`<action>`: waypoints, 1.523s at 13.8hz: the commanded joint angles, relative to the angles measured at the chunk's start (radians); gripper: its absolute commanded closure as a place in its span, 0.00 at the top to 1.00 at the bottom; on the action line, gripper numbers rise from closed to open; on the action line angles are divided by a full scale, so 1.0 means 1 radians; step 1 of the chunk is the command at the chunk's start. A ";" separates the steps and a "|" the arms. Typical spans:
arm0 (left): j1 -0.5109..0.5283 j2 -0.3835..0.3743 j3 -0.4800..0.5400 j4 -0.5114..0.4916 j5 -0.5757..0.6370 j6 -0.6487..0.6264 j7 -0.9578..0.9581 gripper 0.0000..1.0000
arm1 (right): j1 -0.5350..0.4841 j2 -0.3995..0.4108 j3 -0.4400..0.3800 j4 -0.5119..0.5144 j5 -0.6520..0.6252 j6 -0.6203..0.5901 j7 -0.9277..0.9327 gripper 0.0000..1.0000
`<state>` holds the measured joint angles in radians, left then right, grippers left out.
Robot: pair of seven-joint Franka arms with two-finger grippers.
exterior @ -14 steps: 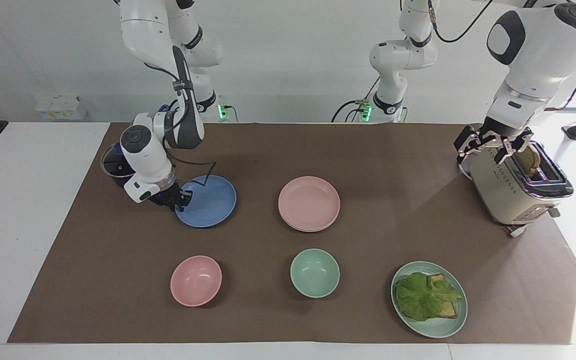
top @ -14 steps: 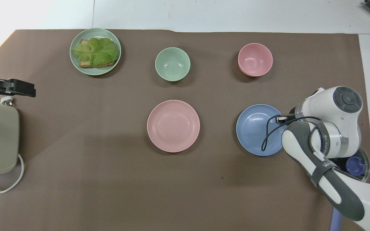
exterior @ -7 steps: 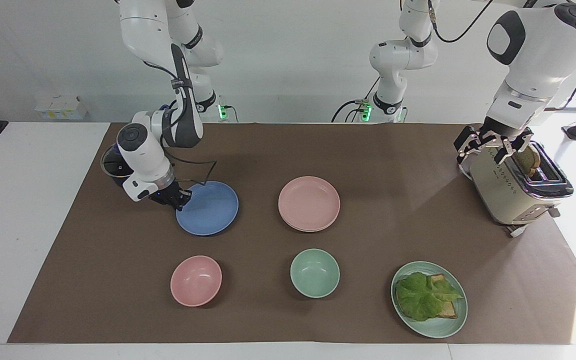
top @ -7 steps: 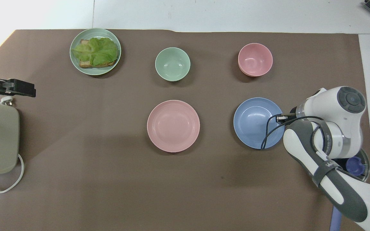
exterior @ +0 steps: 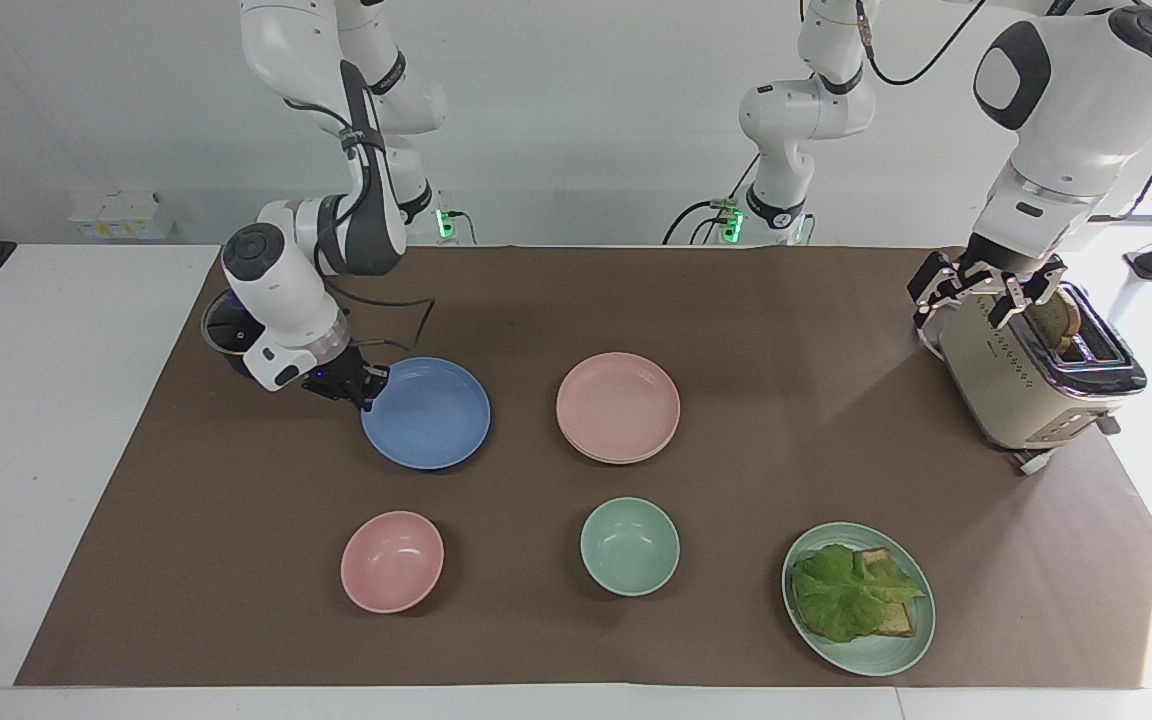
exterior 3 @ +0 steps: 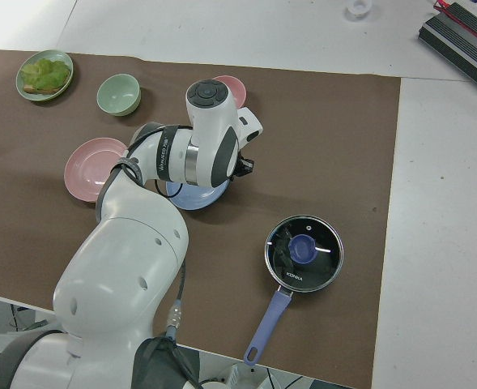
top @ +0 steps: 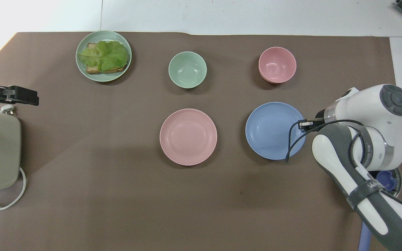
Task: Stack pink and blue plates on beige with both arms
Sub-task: 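Carry the blue plate with the right gripper onto the pink plate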
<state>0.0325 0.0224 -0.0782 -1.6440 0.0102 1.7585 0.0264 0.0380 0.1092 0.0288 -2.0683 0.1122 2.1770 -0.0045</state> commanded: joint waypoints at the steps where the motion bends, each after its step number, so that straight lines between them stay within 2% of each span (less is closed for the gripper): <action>1: 0.001 0.001 0.000 0.009 0.013 -0.016 0.006 1.00 | 0.023 -0.065 0.039 0.010 0.047 -0.022 -0.011 0.00; 5: 0.001 0.001 -0.002 0.010 0.013 -0.016 0.006 1.00 | 0.150 -0.033 0.051 0.079 0.058 0.032 0.173 0.00; 7: 0.000 0.001 -0.002 0.010 0.013 -0.016 0.006 1.00 | 0.200 -0.026 0.051 0.085 0.064 0.041 0.240 0.00; 12: 0.001 0.001 0.000 0.010 0.013 -0.016 0.006 1.00 | 0.328 0.055 0.060 0.102 0.098 0.144 0.368 0.00; 16: 0.001 0.001 -0.002 0.010 0.013 -0.017 0.006 1.00 | 0.342 0.108 0.060 0.100 0.110 0.145 0.377 0.00; 21: 0.001 0.001 0.000 0.009 0.013 -0.016 0.004 1.00 | 0.362 0.170 0.060 0.106 0.168 0.213 0.377 0.00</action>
<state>0.0325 0.0224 -0.0781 -1.6440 0.0102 1.7579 0.0264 0.3990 0.2589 0.0878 -1.9854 0.2426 2.3755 0.3649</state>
